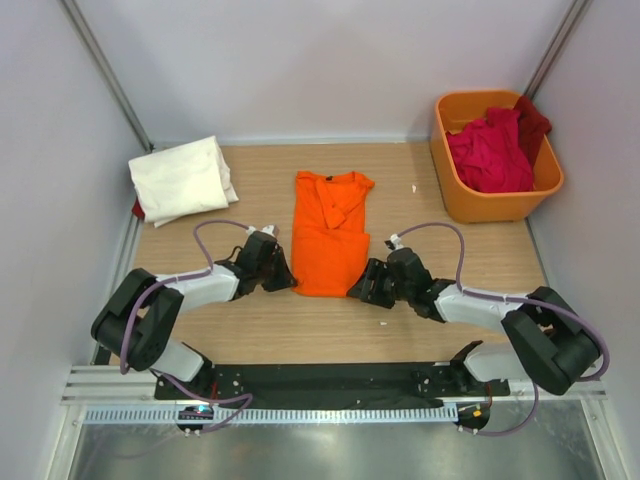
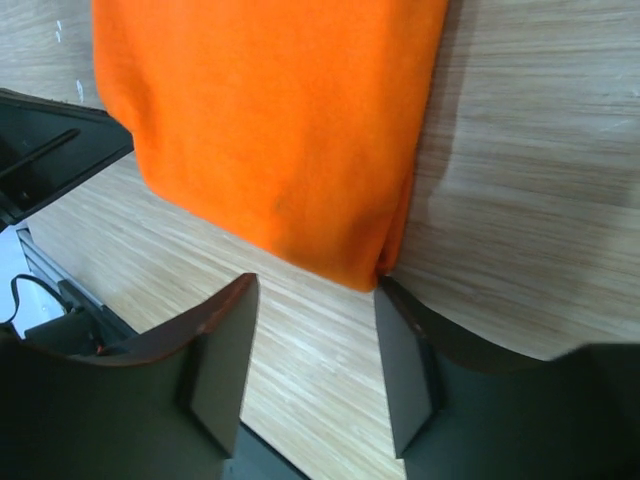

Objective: Fold and stack the t-shirts
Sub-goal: Fold the tshirt

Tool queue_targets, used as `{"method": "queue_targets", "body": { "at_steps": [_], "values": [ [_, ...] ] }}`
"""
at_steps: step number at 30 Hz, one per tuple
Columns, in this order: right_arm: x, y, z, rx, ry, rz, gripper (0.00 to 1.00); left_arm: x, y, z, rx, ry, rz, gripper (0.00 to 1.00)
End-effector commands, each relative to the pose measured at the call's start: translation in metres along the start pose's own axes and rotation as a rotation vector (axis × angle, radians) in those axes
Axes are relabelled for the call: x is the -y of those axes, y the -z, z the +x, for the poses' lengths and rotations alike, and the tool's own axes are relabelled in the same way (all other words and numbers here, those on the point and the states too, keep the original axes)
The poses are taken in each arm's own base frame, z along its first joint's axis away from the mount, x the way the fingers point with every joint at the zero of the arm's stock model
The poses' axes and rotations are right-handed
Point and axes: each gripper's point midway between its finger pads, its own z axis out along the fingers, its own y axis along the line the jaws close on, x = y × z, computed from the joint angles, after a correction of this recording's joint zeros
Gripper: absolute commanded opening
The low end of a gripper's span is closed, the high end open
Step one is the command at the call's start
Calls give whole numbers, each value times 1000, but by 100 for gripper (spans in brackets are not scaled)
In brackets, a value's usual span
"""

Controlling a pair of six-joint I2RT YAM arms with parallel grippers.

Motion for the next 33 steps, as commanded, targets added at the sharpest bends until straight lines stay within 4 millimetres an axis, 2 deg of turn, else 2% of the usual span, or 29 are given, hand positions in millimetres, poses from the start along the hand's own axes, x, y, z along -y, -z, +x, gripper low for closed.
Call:
{"method": "queue_targets", "body": {
  "at_steps": [1,6,16,20,22,24,27,28,29,30,31,32,33],
  "values": [
    [32,-5,13,-3,-37,107,54,-43,0,37,-105,-19,-145,0],
    [42,-4,9,32,-27,159,50,-44,0,37,-105,-19,-145,0],
    [55,-8,3,66,-14,219,54,-44,0,37,-104,-19,-146,0],
    [60,-13,5,60,-14,228,49,-44,0,37,-103,-20,-147,0],
    [62,-15,7,57,-17,223,40,-44,0,36,-102,-18,-146,0],
    [59,-16,9,48,-21,204,26,-43,1,36,-102,-17,-144,0],
    [52,-12,17,30,-9,191,11,-38,9,37,-94,-14,-140,0],
    [49,-10,17,29,1,190,8,-41,15,44,-111,-1,-174,0],
    [37,-5,20,30,22,165,5,-30,23,45,-92,-28,-159,0],
    [40,1,29,4,28,195,4,-30,28,45,-74,-38,-177,0],
    [34,5,25,30,29,201,3,-32,38,54,-94,-27,-208,0],
    [23,13,25,42,38,181,1,-19,51,57,-76,-51,-177,0],
    [18,21,37,14,65,192,1,-14,60,55,-53,-52,-174,0]
  ]
}}
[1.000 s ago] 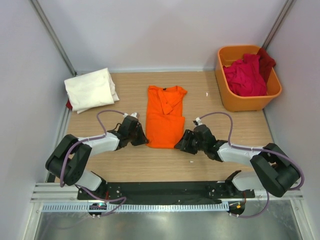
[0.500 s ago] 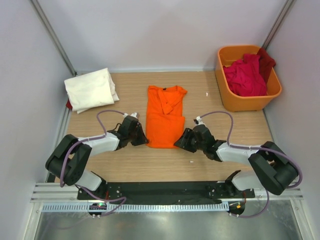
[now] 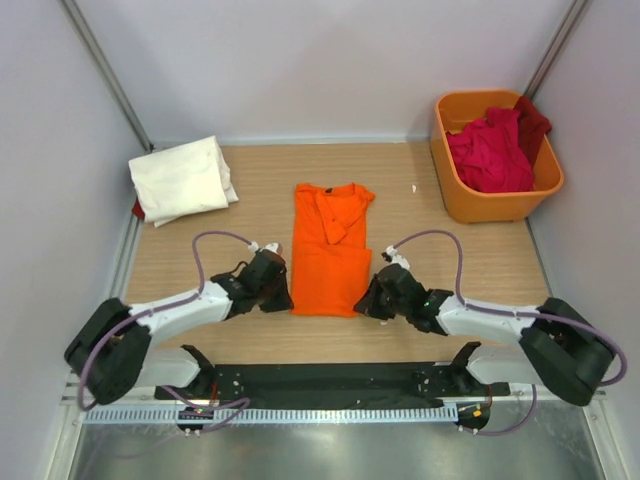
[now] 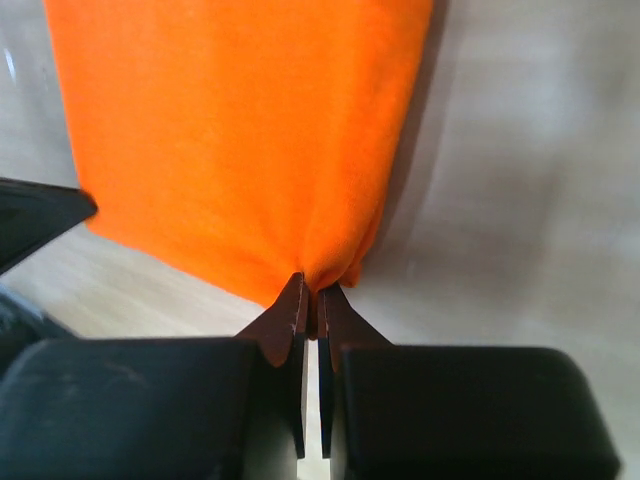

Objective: Fold and stack the t-shirts
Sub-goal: Fold the tshirt

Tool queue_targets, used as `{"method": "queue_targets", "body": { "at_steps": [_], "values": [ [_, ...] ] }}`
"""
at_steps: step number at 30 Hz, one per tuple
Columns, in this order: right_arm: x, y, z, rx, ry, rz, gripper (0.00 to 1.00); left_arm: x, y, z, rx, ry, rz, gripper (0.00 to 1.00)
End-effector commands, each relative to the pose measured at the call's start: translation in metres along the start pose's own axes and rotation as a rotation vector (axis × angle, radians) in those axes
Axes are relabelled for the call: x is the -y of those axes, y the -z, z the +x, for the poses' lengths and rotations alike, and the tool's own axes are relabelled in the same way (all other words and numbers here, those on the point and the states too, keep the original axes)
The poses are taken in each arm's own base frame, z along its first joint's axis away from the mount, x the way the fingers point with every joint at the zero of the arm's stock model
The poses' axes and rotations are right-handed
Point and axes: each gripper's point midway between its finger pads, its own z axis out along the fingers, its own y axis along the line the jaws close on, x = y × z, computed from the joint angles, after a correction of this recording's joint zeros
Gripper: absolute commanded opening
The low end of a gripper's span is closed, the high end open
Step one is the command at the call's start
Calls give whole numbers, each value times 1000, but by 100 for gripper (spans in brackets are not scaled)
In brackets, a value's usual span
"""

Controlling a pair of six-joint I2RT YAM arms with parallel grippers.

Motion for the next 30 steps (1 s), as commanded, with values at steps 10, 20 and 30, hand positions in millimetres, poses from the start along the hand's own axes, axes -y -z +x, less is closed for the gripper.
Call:
{"method": "queue_targets", "body": {
  "at_steps": [10,20,30],
  "values": [
    [-46,84,-18,93,99,74,1,-3,133,-2,114,22,-62,0],
    [-86,96,-97,215,242,204,1,20,146,-64,221,-61,-128,0],
    [-84,59,-167,195,210,214,1,48,115,-159,207,-107,-124,0]
  ]
}}
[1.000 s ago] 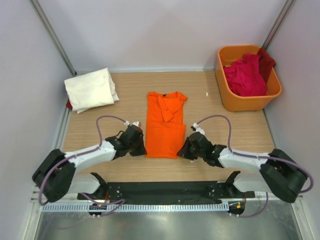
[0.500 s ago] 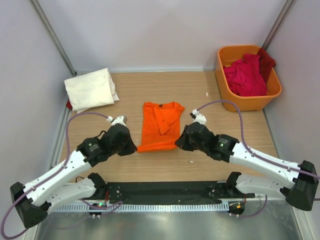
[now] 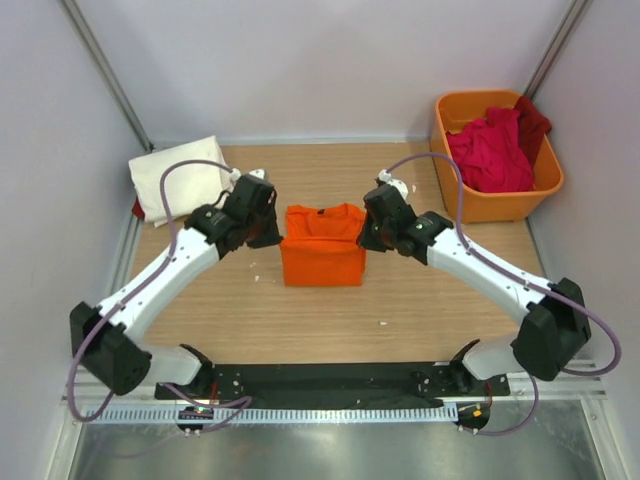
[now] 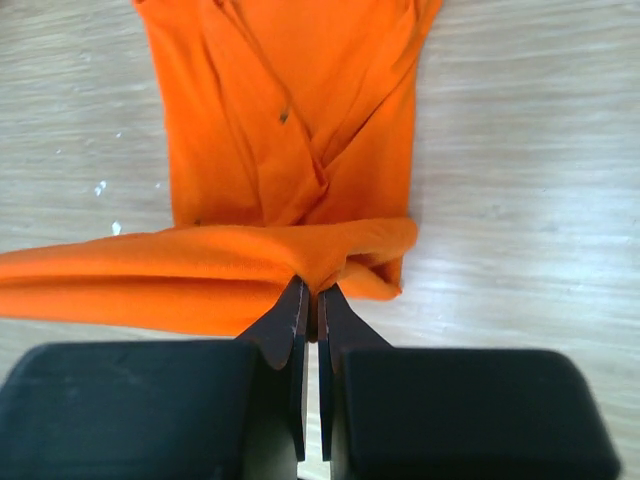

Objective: Fold and stack the t-shirts
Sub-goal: Fold the tshirt

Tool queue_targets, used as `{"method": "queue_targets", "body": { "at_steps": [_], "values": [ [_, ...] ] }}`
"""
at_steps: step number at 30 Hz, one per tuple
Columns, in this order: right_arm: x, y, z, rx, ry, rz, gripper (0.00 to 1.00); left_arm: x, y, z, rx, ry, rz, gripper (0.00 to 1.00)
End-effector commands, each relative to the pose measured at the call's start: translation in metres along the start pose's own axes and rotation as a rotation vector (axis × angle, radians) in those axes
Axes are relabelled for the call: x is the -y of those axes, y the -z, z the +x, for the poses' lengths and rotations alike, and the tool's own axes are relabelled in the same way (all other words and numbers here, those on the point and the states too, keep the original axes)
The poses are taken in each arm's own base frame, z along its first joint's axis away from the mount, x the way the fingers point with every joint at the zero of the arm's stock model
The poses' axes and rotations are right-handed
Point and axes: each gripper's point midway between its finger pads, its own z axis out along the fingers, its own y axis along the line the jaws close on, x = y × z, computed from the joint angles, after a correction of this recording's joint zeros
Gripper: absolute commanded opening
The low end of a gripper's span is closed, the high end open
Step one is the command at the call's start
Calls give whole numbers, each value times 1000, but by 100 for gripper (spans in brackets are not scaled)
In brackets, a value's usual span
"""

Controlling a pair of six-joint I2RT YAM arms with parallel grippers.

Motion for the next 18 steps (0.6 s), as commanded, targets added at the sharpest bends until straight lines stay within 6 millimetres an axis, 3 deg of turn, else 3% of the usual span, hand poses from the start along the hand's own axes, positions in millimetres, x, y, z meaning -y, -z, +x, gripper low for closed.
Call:
{"method": "queue_targets", "body": {
  "at_steps": [1,2,3,5,6,7,8,9,10,11,12,13,14,16,17,18],
  "values": [
    [5,-14,-31,23,42,24,1,2,-16,-28,-1,-76,-5,0],
    [6,-20,-35,17,51,19,1,1,-19,-45,22,-73,-10,0],
    [4,-26,-45,25,45,20,1,-2,-41,-44,-18,-76,-33,0],
    [19,-55,-55,-4,27,71,1,-8,-62,-58,-43,-56,-44,0],
    [15,-61,-74,19,23,62,1,-3,-67,-78,-16,-57,-31,0],
    [32,-89,-73,-25,8,115,2,-14,-100,-76,-82,-43,-55,0],
    [35,-100,-79,-40,4,120,12,-16,-114,-84,-92,-40,-54,0],
    [26,-105,-108,7,9,102,29,-9,-118,-109,-66,-38,-43,7],
    [31,-120,-115,2,9,118,56,-16,-135,-116,-98,-16,-38,25],
    [40,-148,-118,-24,12,109,99,-21,-171,-103,-184,-4,-34,47],
    [27,-155,-132,-15,30,47,100,-19,-172,-117,-198,14,-42,76],
    [33,-161,-137,-13,39,66,100,-24,-180,-120,-217,33,-58,83],
    [43,-163,-132,-53,38,103,100,-28,-190,-118,-240,36,-77,86],
    [53,-153,-134,-31,32,123,100,-28,-182,-130,-188,25,-83,91],
    [50,-145,-143,27,30,103,100,-32,-166,-123,-179,26,-83,92],
    [57,-129,-132,34,32,105,100,-26,-166,-131,-121,26,-47,93]
  ]
}}
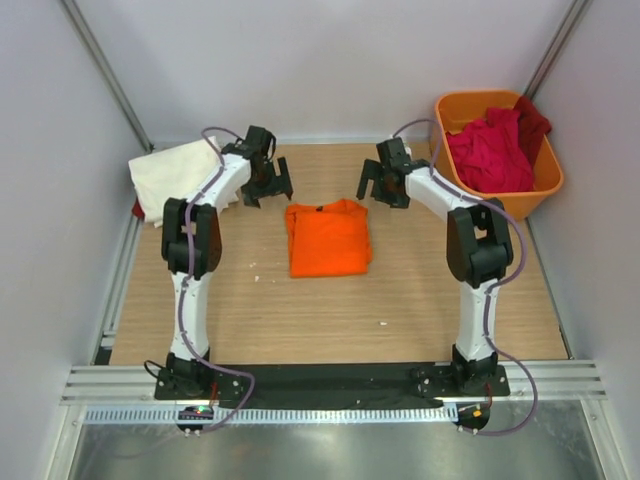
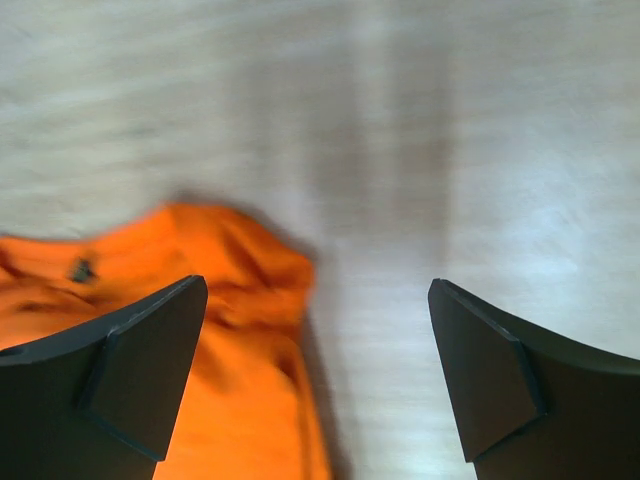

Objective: Fold and stack the t-shirts
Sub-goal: Fold the tshirt, then neatly place the folded tshirt to the corner

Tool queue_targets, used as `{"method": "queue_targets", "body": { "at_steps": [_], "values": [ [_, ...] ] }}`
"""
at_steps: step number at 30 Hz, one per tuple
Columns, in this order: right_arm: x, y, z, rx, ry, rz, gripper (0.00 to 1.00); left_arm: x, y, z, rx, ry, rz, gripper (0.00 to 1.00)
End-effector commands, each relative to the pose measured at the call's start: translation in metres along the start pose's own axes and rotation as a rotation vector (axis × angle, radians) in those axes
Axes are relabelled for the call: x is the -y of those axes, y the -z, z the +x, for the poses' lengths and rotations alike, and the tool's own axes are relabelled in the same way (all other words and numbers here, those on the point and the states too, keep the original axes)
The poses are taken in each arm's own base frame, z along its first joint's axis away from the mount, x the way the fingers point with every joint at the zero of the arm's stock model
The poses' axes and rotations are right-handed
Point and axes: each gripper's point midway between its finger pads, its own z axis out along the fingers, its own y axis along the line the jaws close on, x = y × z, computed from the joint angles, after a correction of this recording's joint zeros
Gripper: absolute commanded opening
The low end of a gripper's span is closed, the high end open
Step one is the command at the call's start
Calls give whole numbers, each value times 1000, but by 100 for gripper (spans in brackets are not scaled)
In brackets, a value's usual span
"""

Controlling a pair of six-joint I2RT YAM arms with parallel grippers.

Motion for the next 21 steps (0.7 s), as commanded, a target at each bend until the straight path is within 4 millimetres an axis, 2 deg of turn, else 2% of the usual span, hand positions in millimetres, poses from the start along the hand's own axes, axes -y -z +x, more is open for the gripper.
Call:
{"method": "queue_targets", "body": {
  "at_steps": [1,2,4,5,6,7,8,9,10,11,13,14,15,16,17,19,20,21],
  "values": [
    [-4,64,-16,129,43,-59,100,17,66,-1,84,-38,102,93],
    [-2,71,-13,137,39,-64,100,17,69,4,92,-37,124,92],
    [3,90,0,131,34,-83,100,20,76,26,88,-38,199,83],
    [3,95,4,134,27,-97,100,12,65,52,38,-27,205,81],
    [9,96,19,112,25,-98,100,19,74,45,94,-34,261,80],
    [7,112,17,139,20,-127,100,23,72,54,81,-36,303,80],
    [5,118,20,143,20,-154,100,17,65,68,58,-32,306,80],
    [10,118,32,121,17,-149,100,22,64,67,74,-30,333,80],
    [11,130,31,142,14,-160,100,24,60,71,64,-30,344,81],
    [5,135,40,116,19,-209,100,25,57,75,50,-31,355,81],
    [7,142,54,95,16,-231,100,26,46,81,36,-36,344,82],
    [4,157,54,116,15,-260,100,24,40,83,28,-32,336,82],
    [6,160,66,102,18,-271,100,23,35,84,27,-30,332,83],
    [6,167,69,111,16,-282,100,21,25,88,10,-20,321,84],
    [4,186,68,149,17,-311,100,20,19,91,1,-18,320,85],
    [10,193,81,147,13,-319,100,23,11,92,3,-16,323,86],
    [12,209,81,172,11,-335,100,23,3,95,-7,-15,326,88],
    [15,212,87,169,12,-335,100,24,0,97,-12,-14,331,88]
  ]
}}
